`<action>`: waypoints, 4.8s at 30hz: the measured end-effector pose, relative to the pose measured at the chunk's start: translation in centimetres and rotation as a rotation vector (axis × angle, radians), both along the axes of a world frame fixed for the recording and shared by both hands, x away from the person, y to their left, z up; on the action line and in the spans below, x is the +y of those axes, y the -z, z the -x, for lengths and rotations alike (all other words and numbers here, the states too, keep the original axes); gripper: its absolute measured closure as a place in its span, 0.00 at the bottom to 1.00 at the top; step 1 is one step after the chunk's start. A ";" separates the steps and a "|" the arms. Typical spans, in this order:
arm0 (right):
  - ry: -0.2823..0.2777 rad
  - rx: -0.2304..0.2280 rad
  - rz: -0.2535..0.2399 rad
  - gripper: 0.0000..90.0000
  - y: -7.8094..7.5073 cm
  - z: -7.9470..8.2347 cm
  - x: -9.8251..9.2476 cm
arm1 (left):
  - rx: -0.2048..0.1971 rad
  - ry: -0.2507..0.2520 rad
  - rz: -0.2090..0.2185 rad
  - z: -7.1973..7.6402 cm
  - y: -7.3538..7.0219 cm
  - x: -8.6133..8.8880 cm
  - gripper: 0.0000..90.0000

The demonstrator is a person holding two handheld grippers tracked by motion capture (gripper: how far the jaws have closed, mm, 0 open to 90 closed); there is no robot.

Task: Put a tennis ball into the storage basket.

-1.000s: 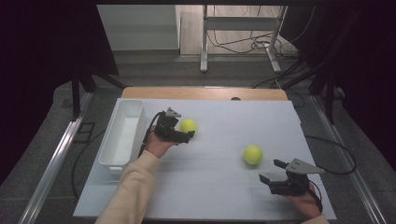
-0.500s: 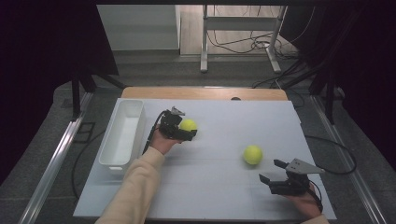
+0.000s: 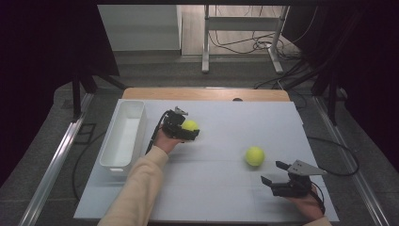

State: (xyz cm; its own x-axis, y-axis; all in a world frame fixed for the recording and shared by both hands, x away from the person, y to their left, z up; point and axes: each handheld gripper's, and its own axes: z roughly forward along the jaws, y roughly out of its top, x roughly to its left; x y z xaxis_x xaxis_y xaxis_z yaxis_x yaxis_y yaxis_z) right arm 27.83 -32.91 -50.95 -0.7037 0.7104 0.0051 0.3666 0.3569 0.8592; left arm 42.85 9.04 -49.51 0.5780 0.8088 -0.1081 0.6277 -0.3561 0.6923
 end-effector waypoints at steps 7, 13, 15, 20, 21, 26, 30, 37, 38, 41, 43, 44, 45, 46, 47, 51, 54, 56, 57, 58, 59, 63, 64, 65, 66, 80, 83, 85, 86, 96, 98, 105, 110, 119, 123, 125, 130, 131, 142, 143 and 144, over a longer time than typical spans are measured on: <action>0.001 0.001 0.003 0.16 0.0 0.0 0.0 | 0.016 -0.001 -0.001 -0.5 0.7 -0.1 0.06; 0.001 0.001 0.004 0.16 0.0 0.0 0.0 | 0.024 -0.008 -0.003 -0.9 1.2 -0.2 0.06; 0.001 0.000 0.003 0.16 0.1 0.0 0.0 | 0.026 -0.008 -0.005 -1.0 1.3 -0.2 0.06; 0.001 0.000 0.004 0.16 0.1 0.0 0.0 | 0.038 -0.011 -0.015 -1.4 1.8 -0.5 0.07; 0.001 0.000 0.003 0.16 0.1 0.0 0.0 | 0.043 -0.012 -0.017 -1.5 1.9 -0.6 0.07; 0.001 0.000 0.004 0.16 0.1 -0.1 0.0 | 0.057 -0.007 -0.024 -1.7 2.3 -0.7 0.11; 0.002 0.000 0.004 0.16 0.1 -0.1 0.0 | 0.062 -0.010 -0.028 -1.7 2.5 -0.5 0.16; 0.003 0.001 0.006 0.16 0.0 0.0 0.0 | 0.060 -0.002 -0.019 -1.7 2.5 -0.4 0.28; 0.003 0.000 0.004 0.16 0.1 -0.1 0.0 | 0.058 0.001 -0.022 -1.7 2.4 -0.4 0.29; 0.003 0.001 0.005 0.16 0.0 0.0 -0.1 | 0.052 0.002 -0.030 -1.6 2.4 -0.3 0.29; 0.005 0.001 0.005 0.16 0.0 0.0 -0.1 | 0.050 0.004 -0.025 -1.5 2.3 -0.2 0.29; 0.005 0.001 0.004 0.16 0.0 0.0 -0.1 | 0.048 0.003 -0.022 -1.4 2.2 -0.1 0.29; 0.005 0.000 0.003 0.16 0.0 0.0 -0.1 | 0.047 0.002 -0.018 -1.4 2.1 0.0 0.29; 0.005 0.000 0.003 0.16 0.0 0.0 -0.1 | 0.043 0.004 -0.017 -1.3 2.0 0.1 0.29; 0.006 -0.001 0.006 0.16 0.0 0.0 -0.1 | 0.039 0.004 -0.013 -1.2 1.9 0.2 0.29; 0.006 -0.001 0.003 0.16 0.0 0.0 -0.1 | 0.028 0.006 0.002 -0.8 1.5 0.5 0.29; 0.007 -0.002 0.001 0.16 0.0 0.0 0.0 | 0.020 0.013 0.009 -0.5 1.3 0.7 0.29; 0.008 -0.001 0.004 0.16 0.0 0.0 0.0 | 0.011 0.018 0.020 -0.1 1.0 0.8 0.29; 0.009 -0.002 0.003 0.16 0.0 0.0 0.0 | 0.008 0.021 0.024 0.0 0.9 0.9 0.29; 0.009 -0.002 0.002 0.16 0.0 0.0 0.0 | 0.004 0.020 0.029 0.2 0.8 0.8 0.29; 0.009 -0.002 0.000 0.16 0.0 0.0 0.0 | -0.003 0.024 0.028 0.4 0.7 0.8 0.29; 0.007 -0.003 0.001 0.16 0.0 0.0 0.0 | -0.011 0.031 0.029 0.6 0.5 0.8 0.29; 0.006 -0.005 0.001 0.16 0.0 0.0 0.0 | -0.014 0.037 0.030 0.7 0.3 0.7 0.29; 0.006 -0.006 0.001 0.16 0.0 0.0 0.0 | -0.016 0.038 0.031 0.8 0.2 0.7 0.29; 0.007 -0.005 0.003 0.16 -0.1 0.0 0.0 | -0.020 0.041 0.035 0.9 0.1 0.7 0.29; 0.009 -0.005 0.003 0.16 0.0 0.0 0.0 | -0.065 0.051 0.084 2.4 -1.3 1.7 0.29; 0.010 -0.010 0.003 0.16 0.0 0.1 0.0 | -0.070 0.056 0.094 2.7 -1.5 1.9 0.29; 0.012 -0.014 0.004 0.16 -0.1 0.1 0.0 | -0.073 0.059 0.099 2.8 -1.6 2.0 0.29; 0.012 -0.014 0.004 0.16 -0.1 0.1 0.0 | -0.073 0.059 0.099 2.8 -1.6 2.0 0.29; 0.013 -0.013 0.007 0.16 -0.1 0.1 0.0 | -0.084 0.067 0.127 3.5 -2.3 2.7 0.29; 0.012 -0.013 0.006 0.16 -0.1 0.1 0.0 | -0.089 0.068 0.135 3.7 -2.5 2.8 0.29; 0.014 -0.013 0.009 0.16 -0.1 0.1 0.1 | -0.107 0.068 0.155 4.2 -3.2 3.4 0.29; 0.013 -0.014 0.009 0.16 -0.1 0.1 0.1 | -0.117 0.061 0.161 4.5 -3.6 4.0 0.29; 0.013 -0.016 0.009 0.16 -0.1 0.1 0.1 | -0.131 0.060 0.173 5.0 -4.2 4.5 0.29; 0.013 -0.015 0.013 0.16 -0.1 0.1 0.1 | -0.152 0.064 0.171 5.3 -4.9 4.5 0.29; 0.012 -0.015 0.010 0.16 -0.1 0.1 0.1 | -0.166 0.068 0.175 5.6 -5.3 4.6 0.29; 0.016 -0.018 0.008 0.16 -0.1 0.1 0.1 | -0.193 0.078 0.190 6.2 -6.4 4.7 0.29; 0.016 -0.018 0.008 0.16 -0.1 0.1 0.1 | -0.193 0.078 0.190 6.2 -6.4 4.7 0.29; 0.016 -0.018 0.009 0.16 -0.1 0.1 0.1 | -0.218 0.102 0.198 6.9 -7.7 5.1 0.29; 0.014 -0.018 0.010 0.16 -0.1 0.1 0.1 | -0.218 0.102 0.198 6.9 -7.7 5.1 0.29; 0.014 -0.018 0.010 0.16 -0.1 0.1 0.1 | -0.220 0.101 0.197 7.0 -7.8 5.2 0.29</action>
State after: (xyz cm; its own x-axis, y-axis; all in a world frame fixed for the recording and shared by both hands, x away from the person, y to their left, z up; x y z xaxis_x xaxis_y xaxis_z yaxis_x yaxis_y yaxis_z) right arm 27.73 -32.80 -50.82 -0.6938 0.7200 -0.0149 0.3558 0.3606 0.8622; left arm 35.86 14.24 -41.71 0.6815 0.7219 -0.1204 0.4231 -0.2545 0.8696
